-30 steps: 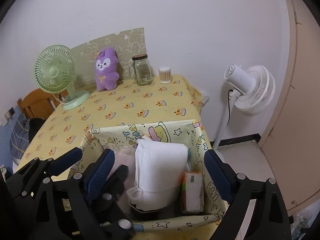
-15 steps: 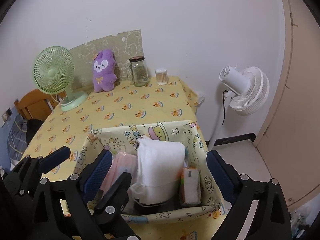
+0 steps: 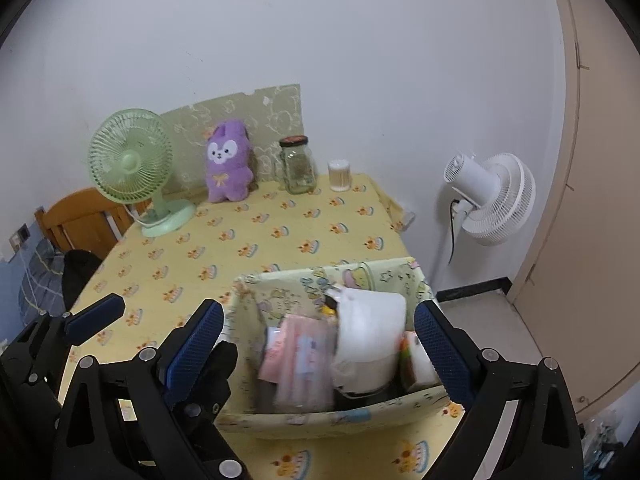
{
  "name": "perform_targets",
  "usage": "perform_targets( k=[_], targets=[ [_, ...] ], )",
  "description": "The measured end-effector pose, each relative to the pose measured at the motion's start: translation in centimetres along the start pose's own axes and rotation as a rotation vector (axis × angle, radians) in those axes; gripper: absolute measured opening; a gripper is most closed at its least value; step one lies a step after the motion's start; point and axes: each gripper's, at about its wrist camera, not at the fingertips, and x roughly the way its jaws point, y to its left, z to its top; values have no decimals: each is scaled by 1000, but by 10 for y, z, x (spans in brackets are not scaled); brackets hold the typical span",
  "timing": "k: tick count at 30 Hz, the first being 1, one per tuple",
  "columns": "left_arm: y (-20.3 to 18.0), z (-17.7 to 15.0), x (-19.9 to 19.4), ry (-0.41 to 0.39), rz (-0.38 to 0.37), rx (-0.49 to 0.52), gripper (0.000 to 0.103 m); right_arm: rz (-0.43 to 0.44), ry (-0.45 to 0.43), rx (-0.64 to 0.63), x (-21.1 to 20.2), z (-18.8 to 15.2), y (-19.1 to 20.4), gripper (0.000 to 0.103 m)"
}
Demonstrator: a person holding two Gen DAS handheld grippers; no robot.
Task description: Organize soft objects
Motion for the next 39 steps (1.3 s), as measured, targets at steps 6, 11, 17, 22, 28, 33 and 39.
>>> perform_targets(
  k=[6,11,17,22,28,33,39],
  targets=[
    [17,-5,-25,-44,35,27,97,-26,-32,-33,-19,1,24,100],
    [36,-9,-43,-76,38,17,102,-44,-81,-55,-37,-1,48,102],
    [61,-15,-62,-93,40,7,103,-22,-93,-62,-51,-4,73,103],
    [83,-20,-75,-109,54,-10,103,-4,-102,-77,-61,-6,94,103],
    [112,-28,-98,-152,83,-78,103,24,-132,-92,-77,-6,114,103],
    [128,-32,-116,-193,120,-83,103,42,-181,-115,-94,-7,129,103],
    [140,-38,-131,-216,159,-97,103,71,-196,-119,-105,-10,138,103]
  ],
)
